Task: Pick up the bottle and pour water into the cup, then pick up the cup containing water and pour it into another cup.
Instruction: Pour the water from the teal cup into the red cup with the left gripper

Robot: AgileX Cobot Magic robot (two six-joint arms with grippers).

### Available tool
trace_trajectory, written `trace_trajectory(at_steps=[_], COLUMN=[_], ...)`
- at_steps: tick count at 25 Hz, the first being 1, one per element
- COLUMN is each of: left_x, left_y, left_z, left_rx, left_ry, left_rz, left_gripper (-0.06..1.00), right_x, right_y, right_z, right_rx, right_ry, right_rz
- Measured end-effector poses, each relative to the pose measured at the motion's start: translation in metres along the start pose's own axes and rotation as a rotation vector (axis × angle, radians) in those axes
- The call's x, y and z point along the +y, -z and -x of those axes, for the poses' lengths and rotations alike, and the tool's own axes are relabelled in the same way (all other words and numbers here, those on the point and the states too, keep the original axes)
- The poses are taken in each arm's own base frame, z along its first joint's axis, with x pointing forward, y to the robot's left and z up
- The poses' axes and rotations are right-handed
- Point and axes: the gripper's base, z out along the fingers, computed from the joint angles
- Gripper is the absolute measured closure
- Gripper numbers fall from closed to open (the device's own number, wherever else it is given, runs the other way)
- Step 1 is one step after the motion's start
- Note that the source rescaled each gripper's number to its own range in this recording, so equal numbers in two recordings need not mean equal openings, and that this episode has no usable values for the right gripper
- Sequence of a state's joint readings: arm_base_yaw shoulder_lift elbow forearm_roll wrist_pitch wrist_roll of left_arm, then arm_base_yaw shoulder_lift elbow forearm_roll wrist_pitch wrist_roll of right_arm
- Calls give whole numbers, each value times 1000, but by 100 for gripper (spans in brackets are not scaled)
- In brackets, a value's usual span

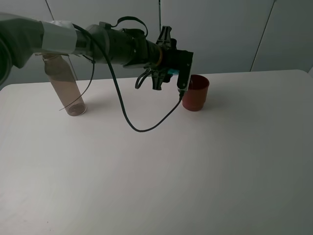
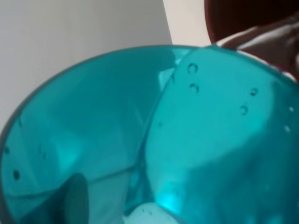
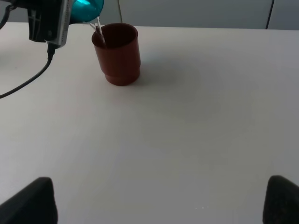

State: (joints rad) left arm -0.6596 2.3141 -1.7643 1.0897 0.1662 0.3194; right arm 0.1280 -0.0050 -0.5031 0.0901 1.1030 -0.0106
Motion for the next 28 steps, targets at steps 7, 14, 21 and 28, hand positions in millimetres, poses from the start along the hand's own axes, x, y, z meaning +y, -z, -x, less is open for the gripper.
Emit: trace_trajectory(at_steps=[7,14,21,28], left_x=[1,2,3,4], left_y=[0,0,0,0], left_z=[0,0,0,3], left_rx=[2,4,0,-27], left_ry=[-84,-127,-183,-223], left_rz=[6,14,25,38], left_gripper=[80,80,80,80], right_x=[0,0,0,0], right_y=[0,0,0,0], right_z=[0,0,0,0], right_rx=[0,0,0,0], right_ry=[0,0,0,0], right_rz=[0,0,0,0])
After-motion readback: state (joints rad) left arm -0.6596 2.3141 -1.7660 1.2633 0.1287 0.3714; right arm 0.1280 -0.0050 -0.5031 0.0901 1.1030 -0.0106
